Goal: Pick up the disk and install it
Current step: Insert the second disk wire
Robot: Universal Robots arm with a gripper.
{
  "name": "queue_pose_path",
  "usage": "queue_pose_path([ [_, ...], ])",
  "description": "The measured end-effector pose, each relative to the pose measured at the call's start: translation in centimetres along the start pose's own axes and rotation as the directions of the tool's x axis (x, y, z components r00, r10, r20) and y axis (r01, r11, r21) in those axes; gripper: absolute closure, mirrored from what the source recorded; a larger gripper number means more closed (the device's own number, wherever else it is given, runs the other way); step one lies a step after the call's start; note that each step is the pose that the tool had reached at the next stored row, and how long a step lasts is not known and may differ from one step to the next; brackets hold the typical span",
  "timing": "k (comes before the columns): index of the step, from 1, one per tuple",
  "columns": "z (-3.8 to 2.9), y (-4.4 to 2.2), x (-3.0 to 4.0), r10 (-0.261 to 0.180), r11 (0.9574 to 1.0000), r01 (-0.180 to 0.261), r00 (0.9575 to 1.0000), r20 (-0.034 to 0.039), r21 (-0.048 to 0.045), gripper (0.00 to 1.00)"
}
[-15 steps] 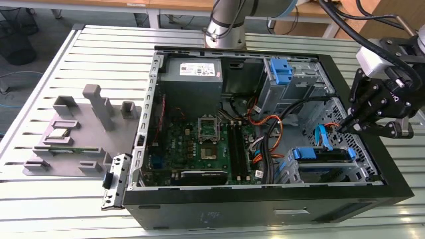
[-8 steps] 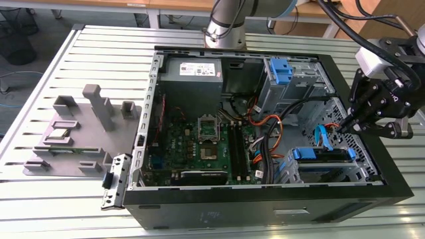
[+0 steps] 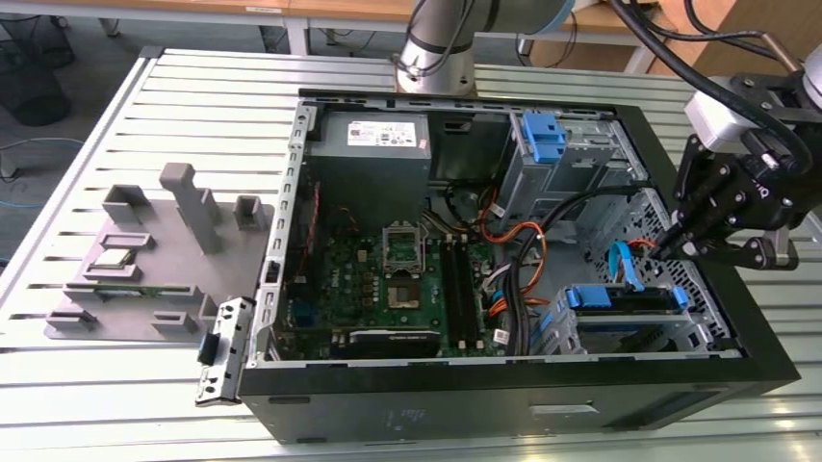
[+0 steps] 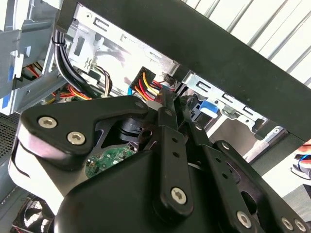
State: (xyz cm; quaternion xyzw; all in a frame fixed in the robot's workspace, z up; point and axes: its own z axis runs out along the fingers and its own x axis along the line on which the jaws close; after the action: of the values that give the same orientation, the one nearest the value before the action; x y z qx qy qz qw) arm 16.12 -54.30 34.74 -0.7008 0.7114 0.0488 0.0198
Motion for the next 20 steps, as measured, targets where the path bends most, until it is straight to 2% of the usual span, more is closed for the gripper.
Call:
queue_pose_path([
  [5, 0.1, 0.33, 0.02, 0.001, 1.0, 0.0, 0.9999, -0.0108, 0.0005, 0.82],
  [11, 0.09, 0.37, 0.26, 0.002, 1.0, -0.002, 0.9999, -0.0115, 0.0007, 0.82],
  [20, 0.03, 0.37, 1.61, 0.002, 1.0, -0.002, 0.9999, -0.0114, 0.0008, 0.82],
])
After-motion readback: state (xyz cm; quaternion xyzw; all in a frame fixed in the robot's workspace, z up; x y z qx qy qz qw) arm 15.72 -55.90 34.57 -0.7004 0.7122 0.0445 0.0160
